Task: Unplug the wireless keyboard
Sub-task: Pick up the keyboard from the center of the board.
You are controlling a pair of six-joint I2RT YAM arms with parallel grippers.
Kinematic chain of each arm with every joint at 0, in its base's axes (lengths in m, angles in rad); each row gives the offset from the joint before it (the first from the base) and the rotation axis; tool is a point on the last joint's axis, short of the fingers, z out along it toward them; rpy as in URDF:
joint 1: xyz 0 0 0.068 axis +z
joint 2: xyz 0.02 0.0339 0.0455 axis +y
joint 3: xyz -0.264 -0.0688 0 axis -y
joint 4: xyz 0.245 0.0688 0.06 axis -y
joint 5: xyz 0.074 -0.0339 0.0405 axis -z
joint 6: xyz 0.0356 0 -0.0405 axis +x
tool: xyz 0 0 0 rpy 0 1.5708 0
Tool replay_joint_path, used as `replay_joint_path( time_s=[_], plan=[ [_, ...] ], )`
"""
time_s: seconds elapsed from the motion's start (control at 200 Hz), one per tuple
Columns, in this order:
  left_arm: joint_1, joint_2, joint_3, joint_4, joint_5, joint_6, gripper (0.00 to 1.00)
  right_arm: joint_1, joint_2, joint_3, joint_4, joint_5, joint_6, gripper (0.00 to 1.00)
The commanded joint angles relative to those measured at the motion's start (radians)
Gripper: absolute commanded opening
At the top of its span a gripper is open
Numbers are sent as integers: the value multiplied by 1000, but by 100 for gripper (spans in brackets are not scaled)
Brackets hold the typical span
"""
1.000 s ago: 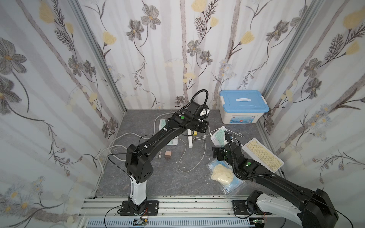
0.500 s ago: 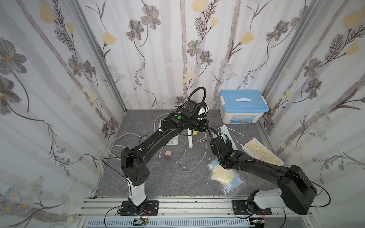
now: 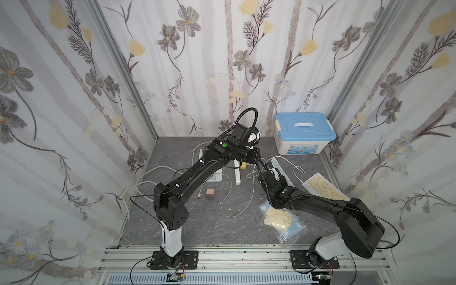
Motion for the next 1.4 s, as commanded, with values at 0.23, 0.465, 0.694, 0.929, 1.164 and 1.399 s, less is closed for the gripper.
replay_joint_path(
  time_s=[0.23,0.465,0.694,0.929,1.164,1.399],
  plan=[
    [20,-81,-57,7,-4,-9,35,25,34,53,44,31,-76,0],
    [132,-264,-201,36,25,-11,50,104,-38,28,176,5,-296,0],
    [264,-432,-351,69,78,-25,57,137,-119,102,47,-66,-306,0],
    [340,-497,-454,142,156,-65,58,227,-248,-3,154,-110,-477,0],
    [372,-550,-550,281,242,-132,63,284,-259,-63,527,-54,-869,0],
    [376,-526,-597,375,361,-211,67,304,-242,-78,726,-82,-1034,0]
  ],
)
